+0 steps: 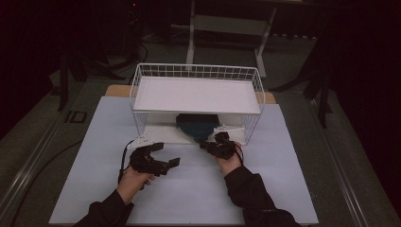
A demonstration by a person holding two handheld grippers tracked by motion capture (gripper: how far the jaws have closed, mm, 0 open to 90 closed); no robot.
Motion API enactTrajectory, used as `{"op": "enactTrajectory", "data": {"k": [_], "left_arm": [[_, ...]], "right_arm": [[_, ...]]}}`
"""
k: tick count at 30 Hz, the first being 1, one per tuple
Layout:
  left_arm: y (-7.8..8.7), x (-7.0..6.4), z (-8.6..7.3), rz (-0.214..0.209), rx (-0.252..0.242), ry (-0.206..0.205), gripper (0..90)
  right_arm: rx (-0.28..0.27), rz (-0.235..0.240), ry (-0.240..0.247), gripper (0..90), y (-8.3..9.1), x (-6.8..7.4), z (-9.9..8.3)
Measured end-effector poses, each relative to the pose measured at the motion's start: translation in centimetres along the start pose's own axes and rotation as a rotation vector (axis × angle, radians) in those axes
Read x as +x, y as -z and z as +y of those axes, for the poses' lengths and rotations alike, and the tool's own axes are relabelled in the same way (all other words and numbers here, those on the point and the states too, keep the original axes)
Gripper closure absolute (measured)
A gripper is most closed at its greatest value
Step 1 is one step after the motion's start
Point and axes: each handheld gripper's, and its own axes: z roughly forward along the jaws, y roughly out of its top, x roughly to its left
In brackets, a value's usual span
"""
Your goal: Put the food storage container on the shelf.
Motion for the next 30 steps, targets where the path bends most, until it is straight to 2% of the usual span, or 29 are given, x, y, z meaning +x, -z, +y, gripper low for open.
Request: {"op": "enactTrajectory", "data": {"k": [6,8,11,15,17,19,21,22,23,26,28,29,30], "left_arm": [[0.0,0.0,0.0,-0.001,0.000,-0.002,0.5],[0.1,0.0,0.0,0.000,-0.003,-0.004,0.5],[0.2,-0.1,0.0,0.001,-0.002,-0.009,0.4],[0.3,-0.3,0.0,0.002,-0.005,-0.021,0.5],[0.3,-0.5,0.1,0.004,-0.005,-0.033,0.5],[0.4,-0.7,0.1,0.004,-0.005,-0.041,0.5],[0.4,-0.8,0.1,0.001,-0.007,-0.050,0.5],[0.4,-0.8,0.1,0.000,-0.005,-0.054,0.5],[0.4,-0.9,0.1,-0.005,-0.005,-0.064,0.5],[0.5,-1.0,0.1,-0.011,-0.009,-0.067,0.5],[0.5,-1.0,0.1,-0.018,-0.014,-0.070,0.5],[0.8,-1.1,0.0,-0.022,-0.021,-0.076,0.4],[0.9,-1.1,0.0,-0.021,-0.021,-0.076,0.5]], "right_arm": [[-0.010,-0.012,-0.009,89.7,-0.5,-0.5,0.7],[-0.010,-0.001,-0.013,89.6,-0.7,-0.6,0.7],[-0.010,0.004,0.000,84.0,-0.7,-0.2,0.6],[-0.020,0.019,0.021,69.5,-0.1,0.2,0.3],[-0.030,0.031,0.017,56.1,0.4,0.3,0.0],[-0.044,0.035,0.033,41.3,0.8,0.4,-0.2],[-0.067,0.044,0.032,29.5,1.4,0.5,-0.5],[-0.063,0.065,0.034,25.1,1.7,0.4,-0.7],[-0.070,0.088,0.030,24.6,2.0,0.4,-0.9],[-0.078,0.095,0.045,19.4,2.9,0.2,-1.6],[-0.078,0.095,0.045,19.4,2.9,0.2,-1.6],[-0.092,0.086,0.057,19.5,4.0,0.1,-2.4],[-0.092,0.080,0.062,19.5,4.3,0.1,-2.7]]}}
